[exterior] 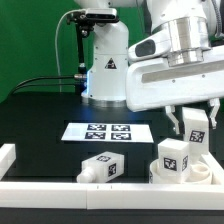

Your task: Assemble stool

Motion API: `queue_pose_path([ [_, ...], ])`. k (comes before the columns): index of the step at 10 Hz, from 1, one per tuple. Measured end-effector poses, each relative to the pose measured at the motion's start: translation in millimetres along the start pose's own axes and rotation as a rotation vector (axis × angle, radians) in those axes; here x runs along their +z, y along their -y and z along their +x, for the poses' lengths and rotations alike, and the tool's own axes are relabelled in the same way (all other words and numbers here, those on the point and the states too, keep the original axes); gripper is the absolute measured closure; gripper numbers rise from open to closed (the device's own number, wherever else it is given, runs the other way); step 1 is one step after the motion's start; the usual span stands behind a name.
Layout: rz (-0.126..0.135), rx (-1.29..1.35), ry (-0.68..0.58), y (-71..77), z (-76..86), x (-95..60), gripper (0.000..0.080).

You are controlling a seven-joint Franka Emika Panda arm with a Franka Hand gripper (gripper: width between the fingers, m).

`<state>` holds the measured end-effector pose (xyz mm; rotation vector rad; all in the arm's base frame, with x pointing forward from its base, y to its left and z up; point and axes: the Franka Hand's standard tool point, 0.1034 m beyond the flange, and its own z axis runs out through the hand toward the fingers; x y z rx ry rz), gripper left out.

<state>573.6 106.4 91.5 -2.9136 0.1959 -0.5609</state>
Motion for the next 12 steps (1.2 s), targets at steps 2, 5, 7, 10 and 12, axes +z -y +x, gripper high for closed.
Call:
queue_pose_path([
  [2,0.001,-0.001,0.005,1.3,-1.2,2.4,0.0479],
  [5,0.008,-0.005,0.012,9.2,-1.8,12.6,0.0479],
  [7,0.008,-0.007,0.021,10.4,-7.0,18.2,0.0479],
  [10,-0.003,-0.014,-0.024,8.6,-8.9,19.3,0.0479],
  [12,-0.019,-0.026,-0.081,3.0,-14.8,16.1,0.0479],
])
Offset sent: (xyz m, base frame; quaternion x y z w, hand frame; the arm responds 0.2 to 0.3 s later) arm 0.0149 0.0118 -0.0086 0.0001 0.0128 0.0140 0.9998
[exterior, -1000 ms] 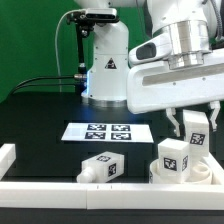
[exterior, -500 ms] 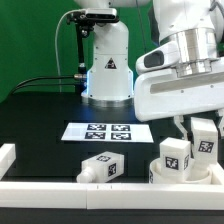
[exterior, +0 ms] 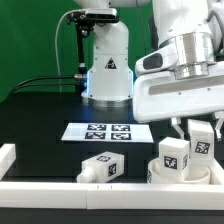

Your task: Assemble stool

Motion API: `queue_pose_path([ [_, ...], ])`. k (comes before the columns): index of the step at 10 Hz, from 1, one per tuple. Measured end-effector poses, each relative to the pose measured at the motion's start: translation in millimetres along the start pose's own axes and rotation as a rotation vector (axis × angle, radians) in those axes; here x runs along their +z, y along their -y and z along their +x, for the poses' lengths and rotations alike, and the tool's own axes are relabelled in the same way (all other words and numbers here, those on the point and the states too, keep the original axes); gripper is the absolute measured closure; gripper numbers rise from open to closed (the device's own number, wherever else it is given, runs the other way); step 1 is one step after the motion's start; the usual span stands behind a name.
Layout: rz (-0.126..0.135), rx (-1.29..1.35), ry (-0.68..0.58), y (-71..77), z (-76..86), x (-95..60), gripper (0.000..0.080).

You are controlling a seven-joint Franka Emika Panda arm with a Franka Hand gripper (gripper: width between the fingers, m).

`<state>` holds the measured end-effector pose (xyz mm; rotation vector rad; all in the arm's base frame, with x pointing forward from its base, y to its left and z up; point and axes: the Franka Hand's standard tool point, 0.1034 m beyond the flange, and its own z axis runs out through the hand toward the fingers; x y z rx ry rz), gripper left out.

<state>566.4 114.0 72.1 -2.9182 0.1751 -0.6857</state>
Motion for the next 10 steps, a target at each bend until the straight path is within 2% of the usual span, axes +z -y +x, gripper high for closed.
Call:
queue_pose_path([
  [2,-0.012,-0.003,-0.031,-6.0,-2.6,-2.5,0.0479],
  [3,-0.012,-0.003,-0.03,-5.6,-2.1,-2.4,0.0402],
  [4,-0.012,-0.002,-0.03,-5.8,-2.2,-2.4,0.0265],
  [5,-0.012,-0.002,-0.03,-5.8,-2.2,-2.4,0.0265],
  [6,-0.012,-0.002,-0.03,-5.9,-2.2,-2.4,0.017],
  [9,-0.011,-0.002,-0.025,-5.8,-2.7,-2.1,0.0151],
  [10,-0.006,0.004,0.022,-6.6,-4.9,-2.6,0.0151],
])
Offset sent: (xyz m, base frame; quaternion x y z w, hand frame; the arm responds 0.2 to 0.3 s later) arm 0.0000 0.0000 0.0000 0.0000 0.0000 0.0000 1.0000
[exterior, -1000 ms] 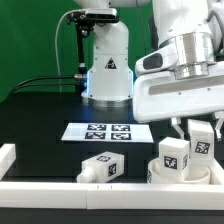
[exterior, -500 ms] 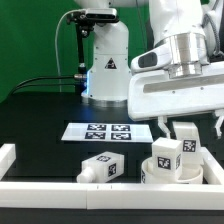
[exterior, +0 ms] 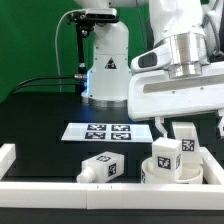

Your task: Assemble stool

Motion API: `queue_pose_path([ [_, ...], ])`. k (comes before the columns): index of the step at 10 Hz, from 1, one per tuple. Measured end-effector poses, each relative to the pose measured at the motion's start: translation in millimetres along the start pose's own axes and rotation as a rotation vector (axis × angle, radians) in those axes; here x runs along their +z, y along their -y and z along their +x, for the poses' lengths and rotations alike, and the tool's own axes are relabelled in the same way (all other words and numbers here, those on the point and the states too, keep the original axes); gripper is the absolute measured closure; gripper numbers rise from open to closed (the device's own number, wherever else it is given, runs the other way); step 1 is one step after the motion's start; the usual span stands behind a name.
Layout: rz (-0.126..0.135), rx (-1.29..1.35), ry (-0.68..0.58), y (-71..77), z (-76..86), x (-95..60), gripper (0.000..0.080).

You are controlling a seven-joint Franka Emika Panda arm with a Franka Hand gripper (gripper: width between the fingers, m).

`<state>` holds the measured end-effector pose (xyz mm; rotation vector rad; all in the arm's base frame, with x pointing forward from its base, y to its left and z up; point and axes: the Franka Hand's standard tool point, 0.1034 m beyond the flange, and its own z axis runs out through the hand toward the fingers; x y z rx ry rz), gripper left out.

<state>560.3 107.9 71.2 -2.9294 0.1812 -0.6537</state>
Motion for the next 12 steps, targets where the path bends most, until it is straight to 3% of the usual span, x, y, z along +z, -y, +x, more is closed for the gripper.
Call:
queue_pose_path([
  [2,0.021,0.016,0.146,-0.4,2.0,-14.3,0.015],
  [4,0.041,0.005,0.332,1.7,1.7,-17.4,0.015],
  [5,0.045,0.011,0.367,0.1,4.9,-17.3,0.015],
  [8,0.051,-0.1,0.366,-2.5,5.3,-17.0,0.015],
  [10,0.057,-0.421,0.355,-11.1,14.4,-23.5,0.015],
  [12,0.061,-0.744,0.351,-8.0,21.9,-30.6,0.015],
])
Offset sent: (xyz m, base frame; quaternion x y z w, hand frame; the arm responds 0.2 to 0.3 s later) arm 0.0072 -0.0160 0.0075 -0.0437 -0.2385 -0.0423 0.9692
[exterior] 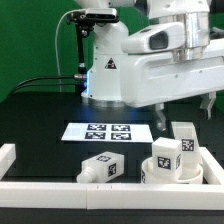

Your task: Assemble stool

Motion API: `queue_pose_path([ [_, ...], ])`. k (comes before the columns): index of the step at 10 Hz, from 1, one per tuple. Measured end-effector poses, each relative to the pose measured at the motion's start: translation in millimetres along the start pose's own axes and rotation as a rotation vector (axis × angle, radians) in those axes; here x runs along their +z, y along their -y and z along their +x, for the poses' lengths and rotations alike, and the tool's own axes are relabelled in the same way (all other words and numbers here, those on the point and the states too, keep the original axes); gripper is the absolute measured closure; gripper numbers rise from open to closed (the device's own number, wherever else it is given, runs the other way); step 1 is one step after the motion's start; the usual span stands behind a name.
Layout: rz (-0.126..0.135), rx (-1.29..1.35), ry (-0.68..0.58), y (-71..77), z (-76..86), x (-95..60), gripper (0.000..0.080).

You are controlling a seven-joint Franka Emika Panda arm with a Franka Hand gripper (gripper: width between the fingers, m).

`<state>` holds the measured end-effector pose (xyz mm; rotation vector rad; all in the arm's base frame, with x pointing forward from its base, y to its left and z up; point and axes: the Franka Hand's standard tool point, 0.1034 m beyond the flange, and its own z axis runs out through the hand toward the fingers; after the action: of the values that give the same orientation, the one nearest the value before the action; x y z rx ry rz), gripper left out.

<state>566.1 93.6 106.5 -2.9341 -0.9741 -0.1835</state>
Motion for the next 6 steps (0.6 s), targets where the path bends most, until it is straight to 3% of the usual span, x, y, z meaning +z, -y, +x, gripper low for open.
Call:
queue_pose_path([
  [3,0.0,-0.162,0.003,-2.7,-2.9,2.0,0.015],
  [6,-0.027,-0.472,0.034,8.9,3.1,3.2,0.015],
])
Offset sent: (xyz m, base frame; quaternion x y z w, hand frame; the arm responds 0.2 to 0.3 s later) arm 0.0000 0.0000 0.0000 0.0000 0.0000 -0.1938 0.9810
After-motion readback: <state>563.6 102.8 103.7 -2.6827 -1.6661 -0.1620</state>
